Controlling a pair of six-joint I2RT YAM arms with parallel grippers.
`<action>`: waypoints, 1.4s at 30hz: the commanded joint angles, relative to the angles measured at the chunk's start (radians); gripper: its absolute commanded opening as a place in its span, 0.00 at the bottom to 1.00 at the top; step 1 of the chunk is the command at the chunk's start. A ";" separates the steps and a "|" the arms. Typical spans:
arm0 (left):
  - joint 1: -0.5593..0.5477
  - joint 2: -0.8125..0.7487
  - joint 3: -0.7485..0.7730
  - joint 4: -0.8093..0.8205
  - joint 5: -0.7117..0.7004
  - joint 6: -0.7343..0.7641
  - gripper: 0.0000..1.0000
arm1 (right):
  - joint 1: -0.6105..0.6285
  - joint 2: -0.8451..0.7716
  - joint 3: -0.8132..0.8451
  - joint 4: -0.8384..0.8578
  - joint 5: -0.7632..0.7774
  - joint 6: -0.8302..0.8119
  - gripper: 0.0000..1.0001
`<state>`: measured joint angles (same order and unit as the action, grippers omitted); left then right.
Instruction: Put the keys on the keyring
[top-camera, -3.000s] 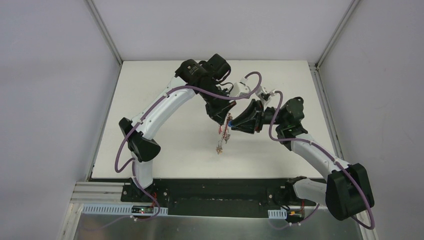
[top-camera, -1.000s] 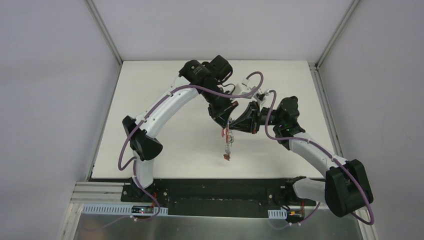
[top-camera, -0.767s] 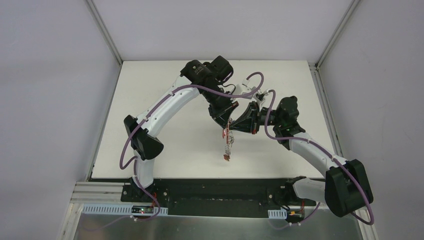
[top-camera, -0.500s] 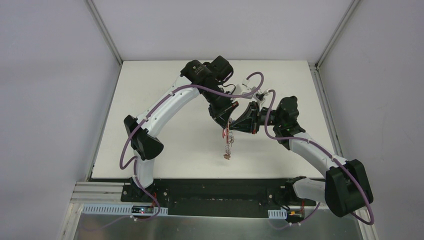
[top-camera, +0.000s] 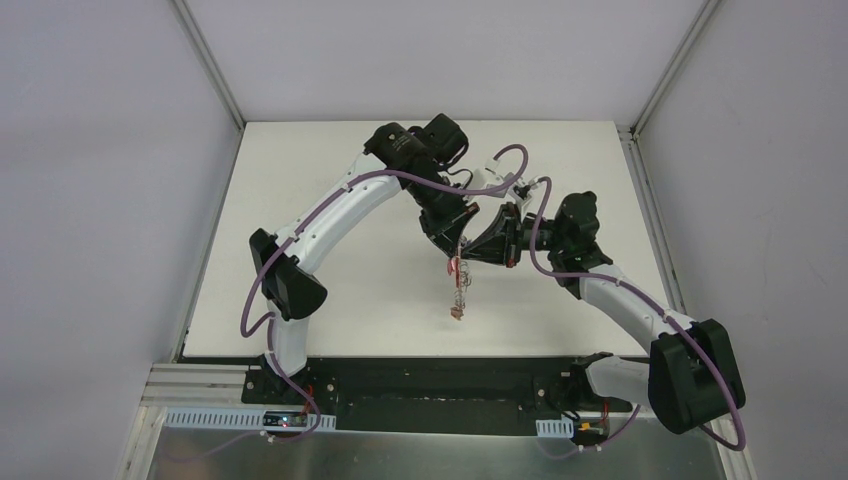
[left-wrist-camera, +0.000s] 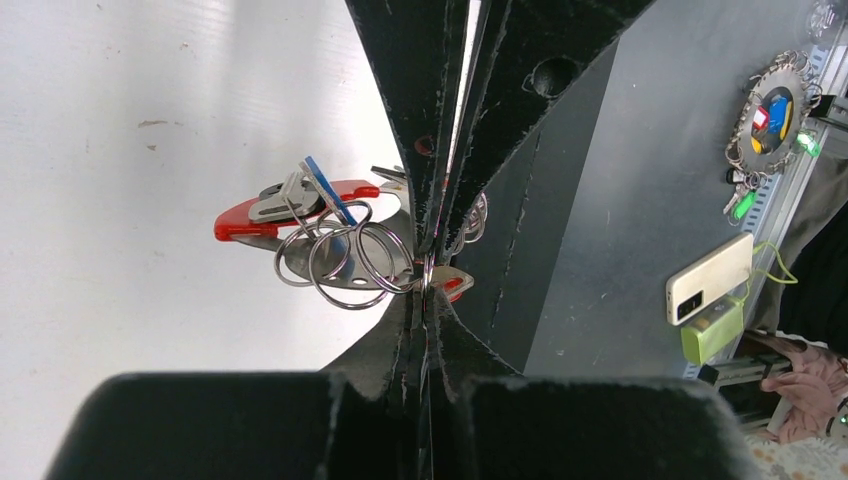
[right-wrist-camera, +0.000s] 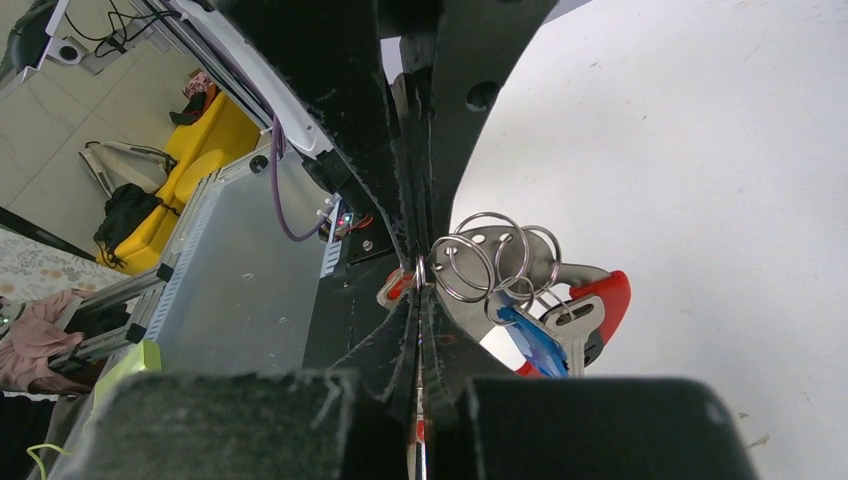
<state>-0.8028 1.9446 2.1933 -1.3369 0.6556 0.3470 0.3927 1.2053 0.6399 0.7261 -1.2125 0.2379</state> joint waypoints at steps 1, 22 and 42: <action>-0.005 -0.012 -0.038 0.070 0.068 -0.002 0.00 | -0.008 -0.040 0.034 0.104 0.013 0.017 0.00; 0.041 -0.084 -0.069 0.125 0.158 0.016 0.12 | -0.031 -0.043 0.027 0.104 0.003 0.007 0.00; 0.074 -0.157 -0.146 0.118 0.205 0.081 0.26 | -0.048 -0.046 0.027 0.104 0.000 0.014 0.00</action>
<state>-0.7376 1.8599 2.0800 -1.2152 0.8070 0.3862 0.3534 1.1908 0.6399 0.7662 -1.2079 0.2436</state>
